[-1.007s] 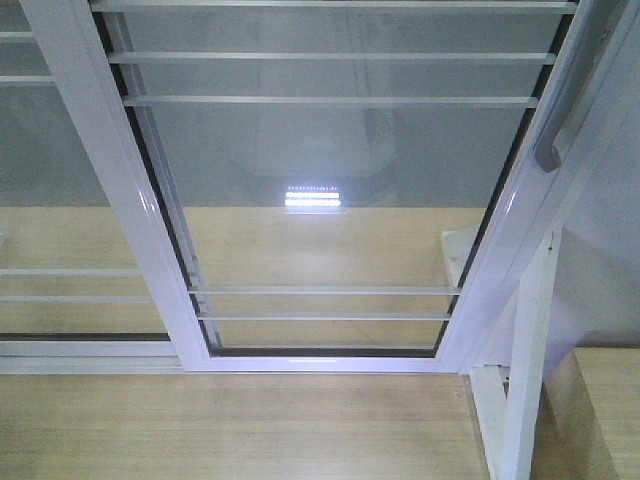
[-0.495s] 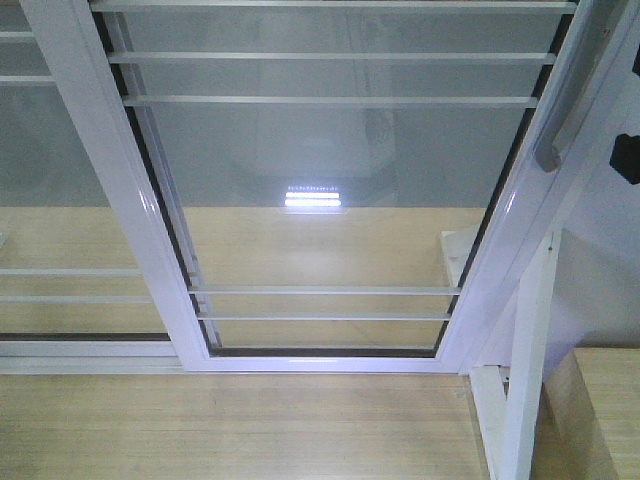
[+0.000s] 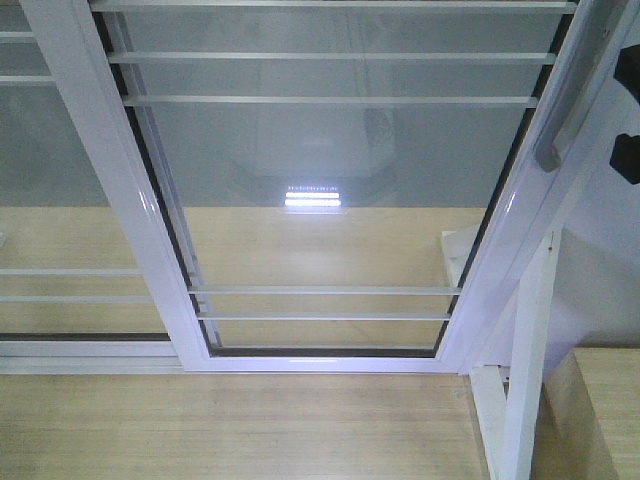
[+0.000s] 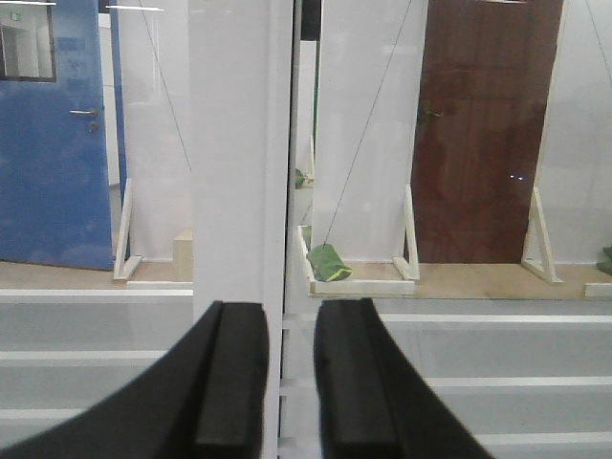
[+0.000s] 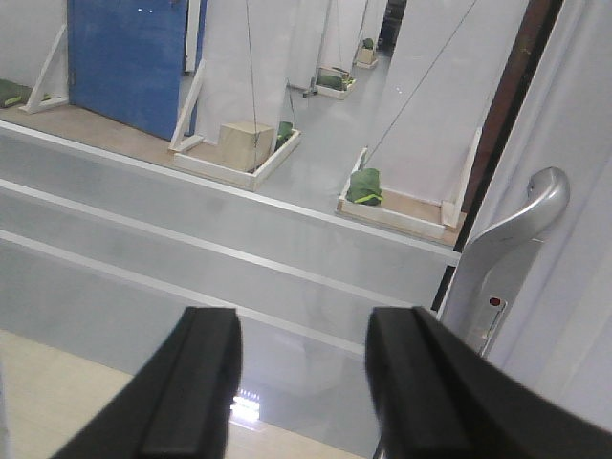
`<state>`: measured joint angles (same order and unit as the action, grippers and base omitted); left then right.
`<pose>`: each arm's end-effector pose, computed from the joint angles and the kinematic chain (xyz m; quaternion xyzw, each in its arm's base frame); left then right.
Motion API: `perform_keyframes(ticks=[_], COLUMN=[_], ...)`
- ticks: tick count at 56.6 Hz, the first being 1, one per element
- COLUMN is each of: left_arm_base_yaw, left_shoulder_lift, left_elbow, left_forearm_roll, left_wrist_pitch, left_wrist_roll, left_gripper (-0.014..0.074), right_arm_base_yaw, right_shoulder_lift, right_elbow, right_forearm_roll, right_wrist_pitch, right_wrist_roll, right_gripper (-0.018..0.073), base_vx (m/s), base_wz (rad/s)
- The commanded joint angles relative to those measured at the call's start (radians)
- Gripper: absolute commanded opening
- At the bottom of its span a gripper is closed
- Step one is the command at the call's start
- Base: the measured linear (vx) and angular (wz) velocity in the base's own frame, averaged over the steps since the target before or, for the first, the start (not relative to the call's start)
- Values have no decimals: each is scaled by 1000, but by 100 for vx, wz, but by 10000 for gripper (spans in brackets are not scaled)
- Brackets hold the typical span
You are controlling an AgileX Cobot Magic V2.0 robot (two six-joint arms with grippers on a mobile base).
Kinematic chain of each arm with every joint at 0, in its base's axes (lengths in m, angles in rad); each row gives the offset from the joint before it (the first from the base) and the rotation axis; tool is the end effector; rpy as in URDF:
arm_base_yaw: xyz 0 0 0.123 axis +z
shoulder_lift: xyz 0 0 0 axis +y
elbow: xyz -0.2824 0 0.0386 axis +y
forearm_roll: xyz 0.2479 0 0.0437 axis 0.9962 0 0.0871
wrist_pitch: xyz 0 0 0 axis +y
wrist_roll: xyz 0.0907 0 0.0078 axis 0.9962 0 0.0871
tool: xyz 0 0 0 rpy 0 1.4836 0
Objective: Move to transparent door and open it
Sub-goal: 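Raise the right gripper open toward the silver vertical handle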
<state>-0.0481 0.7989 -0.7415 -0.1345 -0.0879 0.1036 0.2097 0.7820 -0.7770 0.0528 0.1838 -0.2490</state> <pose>0.1710 -0.0072 0.3922 0.0015 0.6646 -0.0254 0.7468 0.1617 0.0353 0.3825 -0.1530 0.7261 0.0078 0.6703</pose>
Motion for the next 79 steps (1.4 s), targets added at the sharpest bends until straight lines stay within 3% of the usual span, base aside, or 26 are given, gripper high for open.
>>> perform_keyframes(ticks=[1,9,32,53,79], left_arm_base_yaw=[-3,-3,-3,-3,-3], left_shoulder_lift=[-6,-6,-8,-8,-8], left_elbow=[-38,-38,-38,-38,-38], left_forearm_roll=[-2,-2,-2,-2,-2], left_wrist_pitch=[-88,-89,-76,-50,-47], left_wrist_roll=[-4,-4,-6,-6,-5], left_gripper=[411,472,470,470,470], right_arm_base_yaw=[-3,-3,-7,-272,-273], right_shoulder_lift=[-3,-3,-3,107,404], right_elbow=[-36,-36,-46,-147,-147], right_forearm_roll=[-2,-2,-6,2,4], right_wrist_pitch=[-92,-109,-121,-59,-306], right_wrist_roll=[-3,-3,4,7,16], right_gripper=[540,588,582,582,582], base_vx=[0,0,0,0,0], base_wz=[0,0,0,0,0])
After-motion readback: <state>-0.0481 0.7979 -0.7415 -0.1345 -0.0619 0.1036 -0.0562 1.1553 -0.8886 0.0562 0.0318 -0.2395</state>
